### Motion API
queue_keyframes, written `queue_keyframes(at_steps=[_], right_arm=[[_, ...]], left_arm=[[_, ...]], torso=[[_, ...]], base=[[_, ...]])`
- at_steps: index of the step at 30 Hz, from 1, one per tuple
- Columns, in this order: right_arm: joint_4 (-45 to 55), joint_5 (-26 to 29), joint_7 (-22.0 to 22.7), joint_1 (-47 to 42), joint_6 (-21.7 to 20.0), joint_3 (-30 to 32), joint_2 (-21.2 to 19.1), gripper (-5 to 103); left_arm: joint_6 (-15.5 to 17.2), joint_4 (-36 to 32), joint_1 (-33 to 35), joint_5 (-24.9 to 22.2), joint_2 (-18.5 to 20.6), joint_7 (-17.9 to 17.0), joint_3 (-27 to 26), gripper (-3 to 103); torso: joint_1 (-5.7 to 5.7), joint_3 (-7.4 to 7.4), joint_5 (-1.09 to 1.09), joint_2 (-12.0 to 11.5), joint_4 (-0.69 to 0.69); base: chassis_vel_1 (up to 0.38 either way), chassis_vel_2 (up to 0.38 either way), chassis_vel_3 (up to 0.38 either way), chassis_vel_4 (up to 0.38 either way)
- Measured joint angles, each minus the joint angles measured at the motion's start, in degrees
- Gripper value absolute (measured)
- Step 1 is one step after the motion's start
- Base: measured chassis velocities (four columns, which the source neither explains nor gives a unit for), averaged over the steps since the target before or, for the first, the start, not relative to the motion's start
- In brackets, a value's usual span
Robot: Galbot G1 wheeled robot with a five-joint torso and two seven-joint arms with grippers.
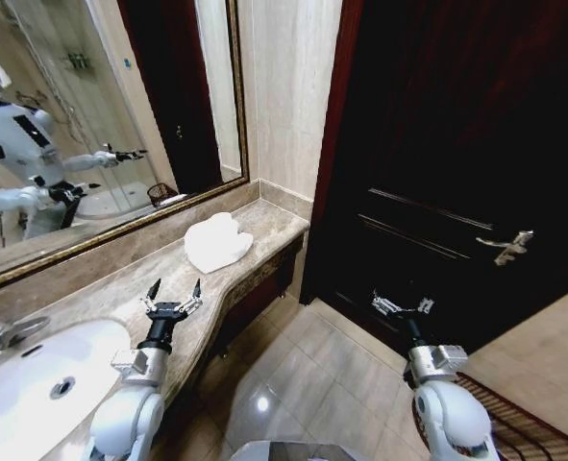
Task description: Discard the used towel into the hamper.
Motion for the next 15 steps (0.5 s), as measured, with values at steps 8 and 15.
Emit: queue_keyframes(at_steps=[8,15], right_arm=[[-0.3,0.0,0.0,0.1,0.2,0.1,-0.1,100],[-0.4,0.2,0.1,0.3,0.1,0.1,-0.6,100]], left_arm=[[-0.1,0.1,0.0,0.9,-0.4,0.0,0.1,100],[-0.1,-0.2,0.0,2.0,-1.0,0.0,0.2,100]], torso=[[0.00,0.00,0.01,0.0,0.01],[0.01,0.00,-0.03,0.0,0.00]], base=[[-0.165,0.167,0.159,-0.166],[-0.178,0.168,0.175,-0.180]])
